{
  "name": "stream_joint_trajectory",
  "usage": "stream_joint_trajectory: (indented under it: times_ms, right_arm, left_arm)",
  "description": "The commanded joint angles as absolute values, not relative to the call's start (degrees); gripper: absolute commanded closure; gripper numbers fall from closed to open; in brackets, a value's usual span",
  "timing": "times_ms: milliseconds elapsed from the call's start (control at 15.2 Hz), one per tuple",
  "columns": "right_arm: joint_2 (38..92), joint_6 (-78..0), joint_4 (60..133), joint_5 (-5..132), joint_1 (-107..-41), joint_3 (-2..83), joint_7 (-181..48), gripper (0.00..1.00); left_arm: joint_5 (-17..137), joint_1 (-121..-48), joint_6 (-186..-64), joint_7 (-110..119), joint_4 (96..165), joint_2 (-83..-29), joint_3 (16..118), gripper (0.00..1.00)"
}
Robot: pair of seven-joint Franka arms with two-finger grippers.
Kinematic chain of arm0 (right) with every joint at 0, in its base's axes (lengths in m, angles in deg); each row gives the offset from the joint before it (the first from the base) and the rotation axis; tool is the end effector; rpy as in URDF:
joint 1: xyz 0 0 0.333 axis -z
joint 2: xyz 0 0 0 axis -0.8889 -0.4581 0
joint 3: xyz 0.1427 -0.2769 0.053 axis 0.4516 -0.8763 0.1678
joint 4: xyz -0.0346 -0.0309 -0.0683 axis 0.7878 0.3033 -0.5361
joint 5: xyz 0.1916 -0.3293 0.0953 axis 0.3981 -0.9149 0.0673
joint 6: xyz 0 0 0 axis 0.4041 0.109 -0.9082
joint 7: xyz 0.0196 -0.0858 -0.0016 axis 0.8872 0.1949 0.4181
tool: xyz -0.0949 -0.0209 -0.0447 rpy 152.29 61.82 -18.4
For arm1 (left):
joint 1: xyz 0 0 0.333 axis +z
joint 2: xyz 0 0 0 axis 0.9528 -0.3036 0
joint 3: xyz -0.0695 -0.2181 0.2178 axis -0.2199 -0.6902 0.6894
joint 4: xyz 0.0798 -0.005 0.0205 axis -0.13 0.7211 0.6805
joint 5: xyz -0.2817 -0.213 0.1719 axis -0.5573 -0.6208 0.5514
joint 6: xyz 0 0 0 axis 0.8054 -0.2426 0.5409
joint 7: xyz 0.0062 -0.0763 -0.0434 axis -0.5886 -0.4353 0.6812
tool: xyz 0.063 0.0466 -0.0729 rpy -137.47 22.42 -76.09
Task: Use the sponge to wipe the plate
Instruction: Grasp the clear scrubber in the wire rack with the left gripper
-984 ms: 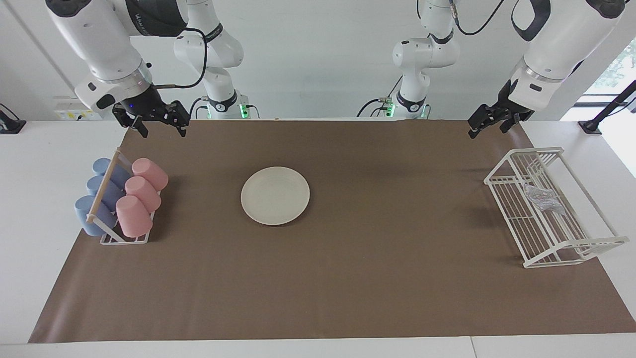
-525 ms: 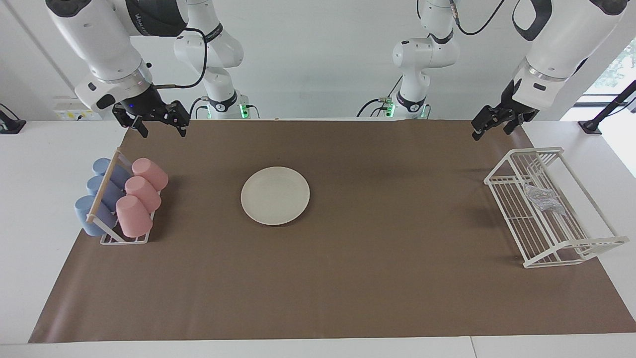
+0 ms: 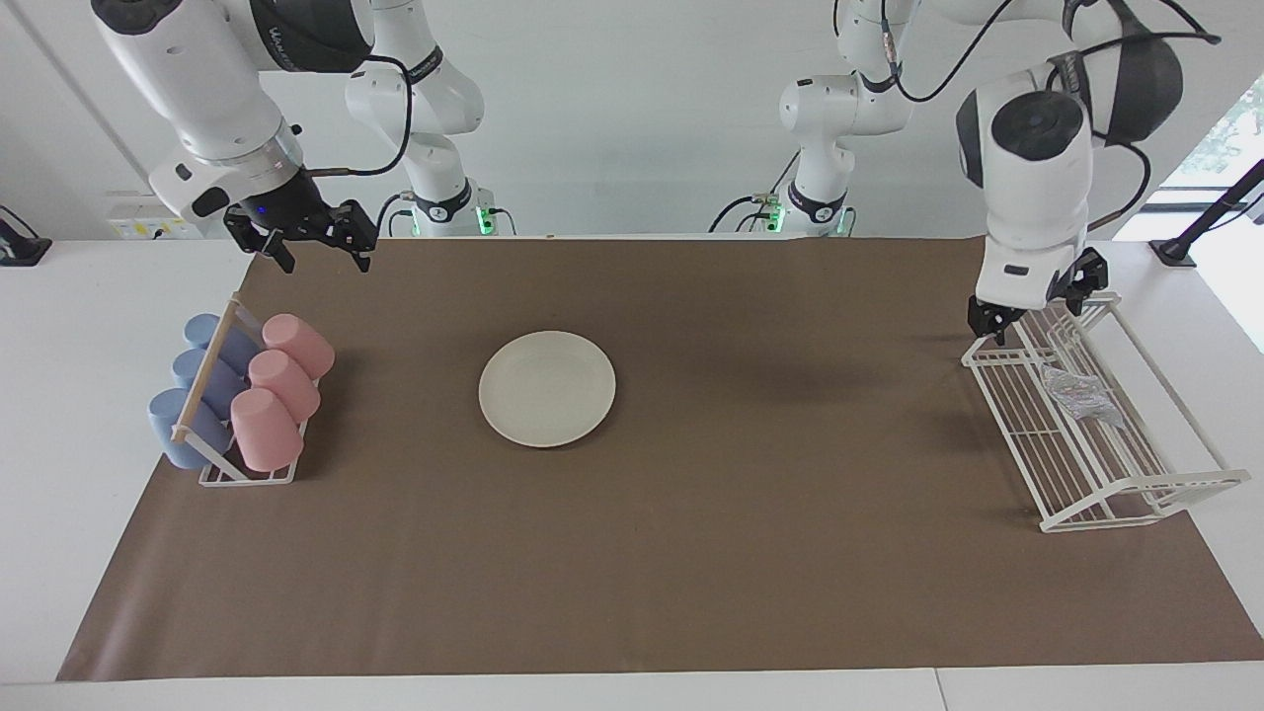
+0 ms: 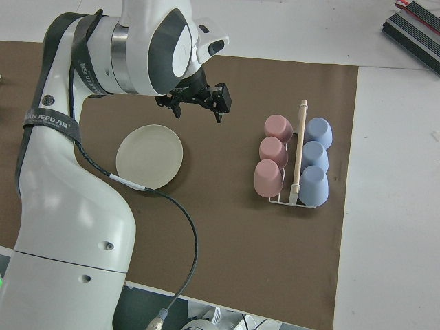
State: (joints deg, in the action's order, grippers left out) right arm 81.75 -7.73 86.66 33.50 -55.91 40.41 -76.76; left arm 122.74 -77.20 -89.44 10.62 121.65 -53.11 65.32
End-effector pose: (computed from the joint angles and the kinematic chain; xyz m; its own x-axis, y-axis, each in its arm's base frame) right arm 0.5377 0.0077 0.6032 0.9940 -0.0215 -0.1071 -0.0218 -0.9998 -0.0013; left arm 0.5956 -0.0447 0.5076 0.9947 0.0040 0.1028 0.0634 -0.8106 -0.5821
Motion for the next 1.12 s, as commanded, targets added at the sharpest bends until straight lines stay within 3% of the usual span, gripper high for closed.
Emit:
stream_joint_trajectory:
  times_ms: [0, 197, 591, 656, 788, 853, 1050]
  right_arm:
    - [82.54, -7.67, 87.59, 33.48, -56.41, 40.85, -79.44, 0.00]
    - [82.80, -7.67, 88.03, 33.48, -57.99, 40.94, -82.78, 0.00]
    - [83.24, -8.02, 88.73, 33.39, -62.38, 40.94, -95.77, 0.00]
    - [83.24, -8.02, 88.74, 33.39, -62.39, 40.94, -98.41, 0.00]
    - [83.24, -8.11, 88.74, 33.39, -62.56, 40.94, -102.37, 0.00]
    - [83.33, -7.85, 88.82, 33.39, -62.56, 41.12, -104.39, 0.00]
    - [83.42, -7.76, 88.65, 33.48, -63.35, 41.03, -110.72, 0.00]
  left_arm:
    - [132.62, -77.17, -94.26, 14.16, 122.11, -57.48, 65.91, 0.00]
    - [139.93, -75.94, -97.00, 18.45, 122.89, -60.91, 66.00, 0.00]
    - [140.74, -74.17, -99.90, 20.66, 125.62, -60.48, 66.09, 0.01]
    - [140.74, -74.17, -99.90, 20.93, 125.71, -60.48, 66.00, 0.20]
    - [140.74, -74.17, -99.82, 20.93, 125.62, -60.48, 66.00, 0.81]
    - [140.65, -74.26, -99.64, 20.93, 125.45, -60.48, 66.00, 1.00]
    - [140.65, -74.35, -99.11, 20.84, 124.84, -60.57, 66.00, 1.00]
